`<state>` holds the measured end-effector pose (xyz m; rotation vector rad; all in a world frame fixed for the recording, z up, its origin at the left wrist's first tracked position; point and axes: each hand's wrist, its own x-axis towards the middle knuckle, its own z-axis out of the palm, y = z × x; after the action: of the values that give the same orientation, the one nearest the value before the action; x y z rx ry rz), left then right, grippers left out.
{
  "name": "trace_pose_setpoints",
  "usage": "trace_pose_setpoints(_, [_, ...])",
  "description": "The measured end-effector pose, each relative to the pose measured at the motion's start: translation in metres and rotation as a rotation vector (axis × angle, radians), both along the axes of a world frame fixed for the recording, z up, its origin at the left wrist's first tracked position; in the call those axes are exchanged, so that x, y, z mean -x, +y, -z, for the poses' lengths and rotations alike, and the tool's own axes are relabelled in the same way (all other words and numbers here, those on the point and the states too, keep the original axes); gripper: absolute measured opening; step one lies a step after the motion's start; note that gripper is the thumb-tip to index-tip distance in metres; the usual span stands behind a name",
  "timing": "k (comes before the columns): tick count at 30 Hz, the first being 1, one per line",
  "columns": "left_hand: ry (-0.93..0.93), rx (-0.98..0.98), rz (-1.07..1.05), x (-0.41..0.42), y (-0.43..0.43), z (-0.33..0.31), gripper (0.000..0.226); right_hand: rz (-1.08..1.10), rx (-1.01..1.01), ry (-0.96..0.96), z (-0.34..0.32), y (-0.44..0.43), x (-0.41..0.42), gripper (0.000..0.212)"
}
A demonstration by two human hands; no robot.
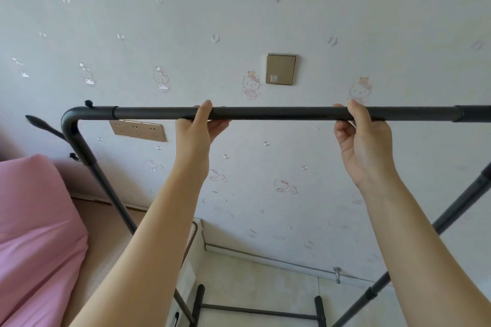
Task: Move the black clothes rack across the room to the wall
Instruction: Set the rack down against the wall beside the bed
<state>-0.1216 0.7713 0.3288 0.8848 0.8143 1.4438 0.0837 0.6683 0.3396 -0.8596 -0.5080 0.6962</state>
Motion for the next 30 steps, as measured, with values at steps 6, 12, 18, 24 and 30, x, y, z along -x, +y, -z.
trace_pose_setpoints(6, [0.004, 0.008, 0.065, -0.011, 0.041, -0.001, 0.017, 0.054, 0.008, -0.016, 0.0, 0.032, -0.007, 0.018])
trace_pose_setpoints(12, [0.015, 0.018, 0.122, -0.019, 0.082, -0.003, 0.016, 0.115, -0.009, -0.008, 0.0, 0.065, -0.009, 0.018])
trace_pose_setpoints(18, [0.029, 0.013, 0.15, -0.028, 0.109, -0.004, 0.016, 0.137, -0.011, -0.013, 0.0, 0.088, -0.014, 0.019])
trace_pose_setpoints(24, [0.042, 0.01, 0.175, -0.034, 0.137, -0.002, 0.016, 0.161, -0.02, -0.004, 0.002, 0.112, -0.017, 0.021])
trace_pose_setpoints(30, [0.041, 0.019, 0.201, -0.042, 0.154, 0.001, 0.023, 0.179, -0.027, -0.016, 0.002, 0.126, -0.023, 0.022])
